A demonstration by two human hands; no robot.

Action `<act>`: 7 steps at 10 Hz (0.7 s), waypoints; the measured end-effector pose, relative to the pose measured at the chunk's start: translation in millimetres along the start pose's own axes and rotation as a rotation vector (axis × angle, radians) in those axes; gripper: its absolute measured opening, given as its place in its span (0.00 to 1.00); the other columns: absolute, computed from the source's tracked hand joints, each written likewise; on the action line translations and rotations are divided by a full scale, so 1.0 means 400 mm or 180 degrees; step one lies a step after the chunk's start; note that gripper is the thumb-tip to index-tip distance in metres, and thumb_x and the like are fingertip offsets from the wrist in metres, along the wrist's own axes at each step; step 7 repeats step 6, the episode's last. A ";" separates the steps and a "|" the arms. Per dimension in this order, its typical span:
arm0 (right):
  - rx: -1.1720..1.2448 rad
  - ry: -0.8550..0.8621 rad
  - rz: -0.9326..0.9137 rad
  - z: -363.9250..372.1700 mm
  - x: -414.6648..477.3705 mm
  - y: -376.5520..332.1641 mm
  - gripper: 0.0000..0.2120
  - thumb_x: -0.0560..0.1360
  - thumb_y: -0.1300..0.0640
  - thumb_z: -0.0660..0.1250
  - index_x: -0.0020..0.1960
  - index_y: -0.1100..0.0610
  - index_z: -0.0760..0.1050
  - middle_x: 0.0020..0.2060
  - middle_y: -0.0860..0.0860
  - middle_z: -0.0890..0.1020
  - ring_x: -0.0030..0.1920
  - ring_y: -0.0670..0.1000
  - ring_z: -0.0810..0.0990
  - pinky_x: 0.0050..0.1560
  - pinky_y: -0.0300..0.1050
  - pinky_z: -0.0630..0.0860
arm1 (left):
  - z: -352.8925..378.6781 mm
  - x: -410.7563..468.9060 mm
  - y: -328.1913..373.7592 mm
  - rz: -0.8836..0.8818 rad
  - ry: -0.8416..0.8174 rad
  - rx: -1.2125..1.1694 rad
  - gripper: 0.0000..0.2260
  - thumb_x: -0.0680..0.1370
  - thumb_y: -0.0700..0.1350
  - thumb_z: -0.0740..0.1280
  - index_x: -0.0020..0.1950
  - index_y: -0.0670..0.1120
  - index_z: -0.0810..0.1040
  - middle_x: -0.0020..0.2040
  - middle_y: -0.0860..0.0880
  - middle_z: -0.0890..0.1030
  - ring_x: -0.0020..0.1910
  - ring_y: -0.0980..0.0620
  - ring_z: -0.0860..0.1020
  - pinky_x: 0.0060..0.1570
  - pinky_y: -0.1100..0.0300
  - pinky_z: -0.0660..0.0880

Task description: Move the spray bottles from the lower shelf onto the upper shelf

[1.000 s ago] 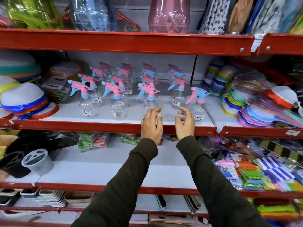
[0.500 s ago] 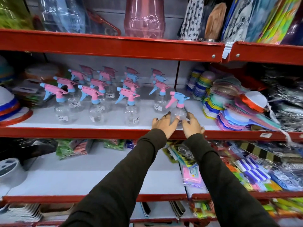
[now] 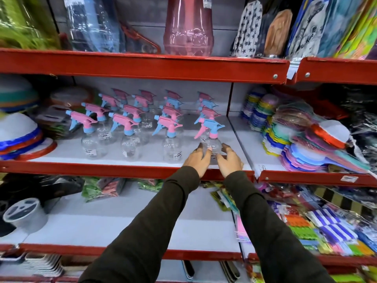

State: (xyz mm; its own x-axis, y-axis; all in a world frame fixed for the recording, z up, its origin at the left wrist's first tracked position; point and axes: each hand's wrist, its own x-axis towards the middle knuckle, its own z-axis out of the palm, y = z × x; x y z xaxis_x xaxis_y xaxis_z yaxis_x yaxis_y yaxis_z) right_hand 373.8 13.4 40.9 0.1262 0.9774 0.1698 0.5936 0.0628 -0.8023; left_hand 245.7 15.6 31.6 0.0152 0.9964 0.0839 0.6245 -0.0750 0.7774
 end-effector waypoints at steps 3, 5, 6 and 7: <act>0.0032 -0.0077 0.0056 -0.003 -0.018 -0.005 0.27 0.79 0.52 0.63 0.76 0.54 0.63 0.70 0.55 0.75 0.69 0.58 0.74 0.74 0.57 0.64 | -0.004 0.010 -0.001 -0.0081 -0.0225 0.0051 0.34 0.81 0.65 0.49 0.81 0.48 0.51 0.79 0.39 0.63 0.76 0.40 0.65 0.72 0.52 0.61; 0.0137 -0.0119 0.0065 -0.010 -0.042 -0.003 0.29 0.79 0.53 0.64 0.77 0.55 0.61 0.74 0.57 0.70 0.70 0.59 0.73 0.73 0.58 0.65 | -0.014 -0.007 0.005 -0.0107 -0.0248 0.0060 0.33 0.82 0.63 0.49 0.82 0.47 0.49 0.81 0.41 0.58 0.80 0.39 0.56 0.77 0.44 0.56; 0.0534 0.0415 -0.0183 -0.043 -0.074 -0.007 0.25 0.78 0.58 0.64 0.75 0.54 0.66 0.71 0.54 0.71 0.64 0.55 0.76 0.71 0.58 0.68 | -0.025 -0.040 0.000 0.0081 0.0257 0.0109 0.31 0.83 0.59 0.52 0.81 0.44 0.53 0.80 0.41 0.62 0.78 0.41 0.61 0.76 0.48 0.60; 0.0534 0.0415 -0.0183 -0.043 -0.074 -0.007 0.25 0.78 0.58 0.64 0.75 0.54 0.66 0.71 0.54 0.71 0.64 0.55 0.76 0.71 0.58 0.68 | -0.025 -0.040 0.000 0.0081 0.0257 0.0109 0.31 0.83 0.59 0.52 0.81 0.44 0.53 0.80 0.41 0.62 0.78 0.41 0.61 0.76 0.48 0.60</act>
